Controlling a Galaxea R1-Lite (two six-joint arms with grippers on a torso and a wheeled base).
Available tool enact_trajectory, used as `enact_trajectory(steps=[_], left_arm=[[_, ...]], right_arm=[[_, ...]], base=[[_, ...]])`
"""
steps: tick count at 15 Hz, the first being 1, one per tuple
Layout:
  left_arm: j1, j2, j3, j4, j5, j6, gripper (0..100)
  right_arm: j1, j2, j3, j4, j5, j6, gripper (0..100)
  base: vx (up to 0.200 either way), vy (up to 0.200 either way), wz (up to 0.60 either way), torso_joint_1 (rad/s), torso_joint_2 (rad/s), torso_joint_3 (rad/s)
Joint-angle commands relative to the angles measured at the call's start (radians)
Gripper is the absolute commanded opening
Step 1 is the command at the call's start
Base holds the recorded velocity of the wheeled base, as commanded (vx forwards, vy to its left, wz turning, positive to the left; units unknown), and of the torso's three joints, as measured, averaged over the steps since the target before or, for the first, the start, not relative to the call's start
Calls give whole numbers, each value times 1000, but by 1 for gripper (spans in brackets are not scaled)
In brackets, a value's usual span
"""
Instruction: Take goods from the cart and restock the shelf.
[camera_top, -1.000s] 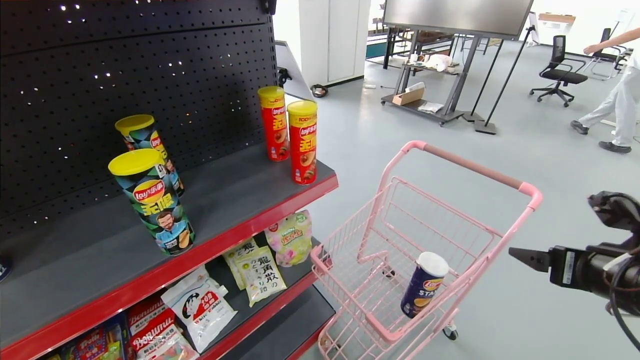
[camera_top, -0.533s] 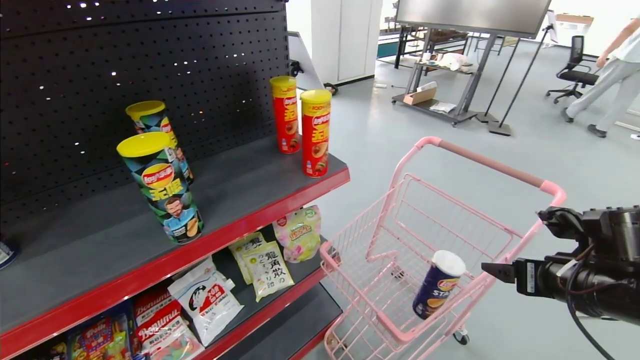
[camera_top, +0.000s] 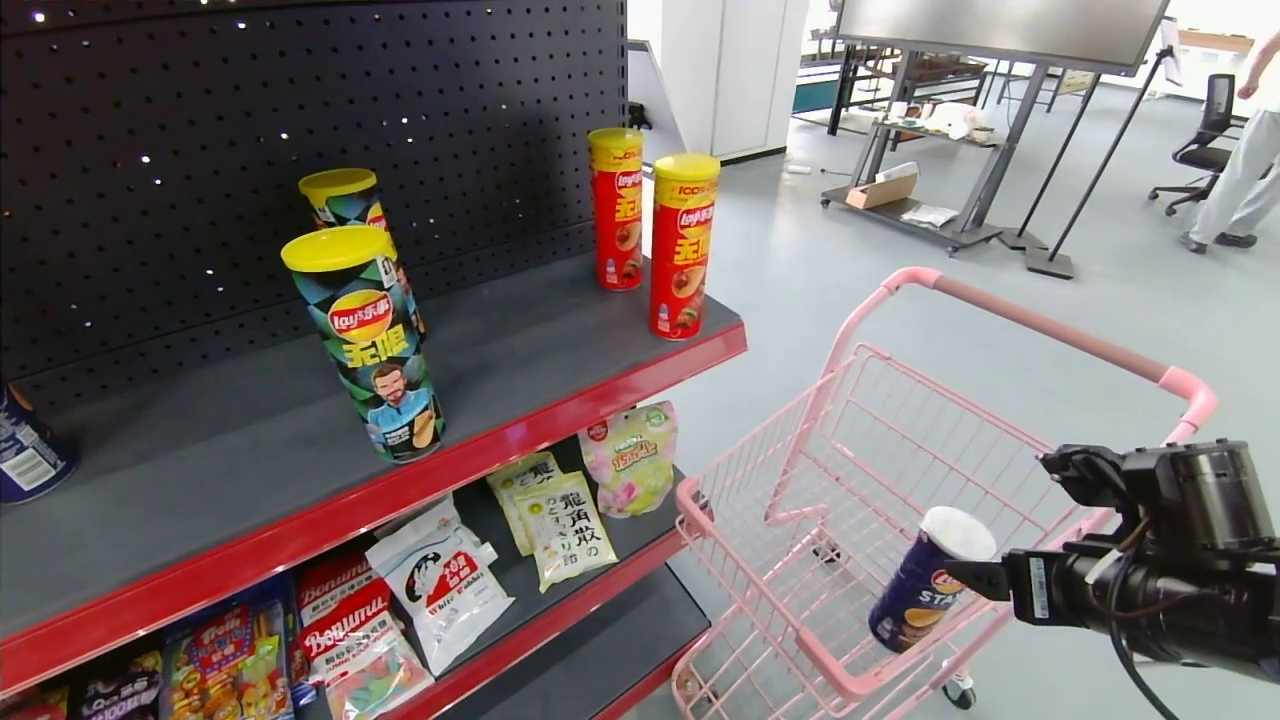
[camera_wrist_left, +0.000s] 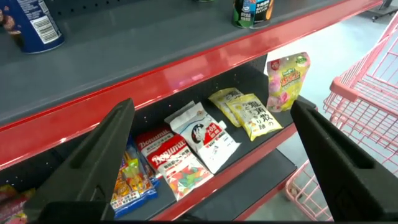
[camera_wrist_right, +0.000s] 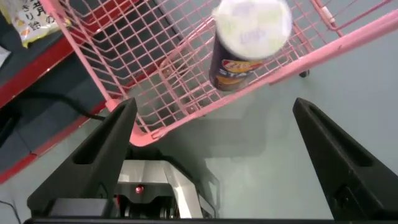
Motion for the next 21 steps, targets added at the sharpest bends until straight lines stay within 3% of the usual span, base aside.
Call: enact_trajectory(steps=[1,7,11,16,21], left_arm=[[0,0,0,0,0,-1,100],[0,0,0,0,0,-1,100],[0,0,0,0,0,-1,100],[0,0,0,0,0,1,100],[0,0,0,0,0,-1,100]], right_arm=[[5,-48,50,-1,-7,6,100],[-8,-72,116,-2,-11,11,100],[-15,-32,109,-21,-10,15,100],[-46,55,116,-188,-11,11,100],[-51,143,126,-346,-45,8,100]], base=[[0,0,0,0,0,0],[0,0,0,-11,23,17],[0,0,0,-138,359,212],[0,0,0,-157,410,252],[0,0,0,-29,81,48]])
